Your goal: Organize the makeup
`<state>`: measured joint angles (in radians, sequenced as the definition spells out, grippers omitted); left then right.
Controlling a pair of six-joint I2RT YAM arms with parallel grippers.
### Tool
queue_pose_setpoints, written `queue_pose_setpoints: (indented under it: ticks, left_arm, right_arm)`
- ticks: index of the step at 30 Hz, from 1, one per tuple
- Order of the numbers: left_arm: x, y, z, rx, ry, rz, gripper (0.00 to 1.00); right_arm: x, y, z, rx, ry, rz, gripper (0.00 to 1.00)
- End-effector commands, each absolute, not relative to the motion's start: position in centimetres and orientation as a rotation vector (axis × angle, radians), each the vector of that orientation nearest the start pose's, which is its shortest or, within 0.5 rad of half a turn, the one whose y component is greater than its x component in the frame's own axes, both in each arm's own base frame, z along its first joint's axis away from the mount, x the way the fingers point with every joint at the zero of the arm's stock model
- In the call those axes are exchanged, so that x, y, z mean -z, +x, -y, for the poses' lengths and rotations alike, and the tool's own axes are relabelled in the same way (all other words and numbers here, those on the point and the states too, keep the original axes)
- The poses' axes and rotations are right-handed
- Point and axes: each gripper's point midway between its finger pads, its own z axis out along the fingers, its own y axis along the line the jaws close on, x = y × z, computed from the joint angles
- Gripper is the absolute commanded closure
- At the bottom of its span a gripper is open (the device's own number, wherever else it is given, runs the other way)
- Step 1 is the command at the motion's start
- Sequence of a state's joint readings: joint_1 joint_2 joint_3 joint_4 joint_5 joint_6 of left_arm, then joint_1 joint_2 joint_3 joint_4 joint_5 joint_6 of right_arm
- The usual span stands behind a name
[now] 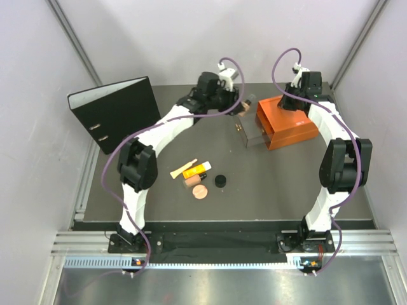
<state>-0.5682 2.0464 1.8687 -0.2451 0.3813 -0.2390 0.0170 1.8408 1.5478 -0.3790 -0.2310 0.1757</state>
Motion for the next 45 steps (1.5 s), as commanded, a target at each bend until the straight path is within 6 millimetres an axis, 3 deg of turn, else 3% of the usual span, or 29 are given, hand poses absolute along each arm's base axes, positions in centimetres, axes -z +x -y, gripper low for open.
queue_pose_setpoints:
  ticks: [1,7,19,25,31,34,36,38,39,41,45]
  left_arm:
    - [-27.1,44.5,42.8,1.039,0.621,-1.847,1.00]
    - [-26.5,43.0,45.5,1.095,0.626,-1.851,1.00]
    - [-24.6,42.2,45.5,0.999,0.652,-1.879,0.87]
    - [-27.2,42.4,45.5,0.994,0.658,-1.793,0.57]
    - [-28.2,42.3,45.7,1.000,0.674,-1.773,0.55]
    - [-29.2,42.7,44.1,0.911,0.671,-1.756,0.54]
    - [-30.0,43.2,41.9,0.822,0.660,-1.750,0.53]
    - [-30.3,43.8,39.6,0.726,0.653,-1.754,0.44]
    - [-30.2,43.2,38.1,0.683,0.658,-1.774,0.40]
    - [-29.6,43.1,35.9,0.587,0.674,-1.790,0.27]
    - [-26.7,41.3,30.1,0.414,0.642,-1.886,0.19]
  right_arm:
    - [-11.6,48.1,-5.1,-0.342,0.078,-2.441,1.00]
    - [-11.4,47.9,-5.0,-0.342,0.081,-2.445,1.00]
    - [-11.2,47.6,-5.2,-0.349,0.076,-2.450,1.00]
    - [-11.1,47.6,-5.2,-0.354,0.076,-2.450,1.00]
    - [-11.1,47.7,-5.3,-0.356,0.076,-2.451,1.00]
    - [-11.2,47.6,-5.1,-0.351,0.079,-2.450,1.00]
    - [-11.2,47.6,-5.2,-0.348,0.076,-2.448,1.00]
    - [-11.1,47.6,-5.2,-0.349,0.076,-2.451,1.00]
    - [-11.1,47.6,-5.2,-0.349,0.074,-2.450,1.00]
    - [-11.0,47.5,-5.2,-0.351,0.075,-2.453,1.00]
    - [-10.9,47.5,-5.3,-0.359,0.073,-2.456,1.00]
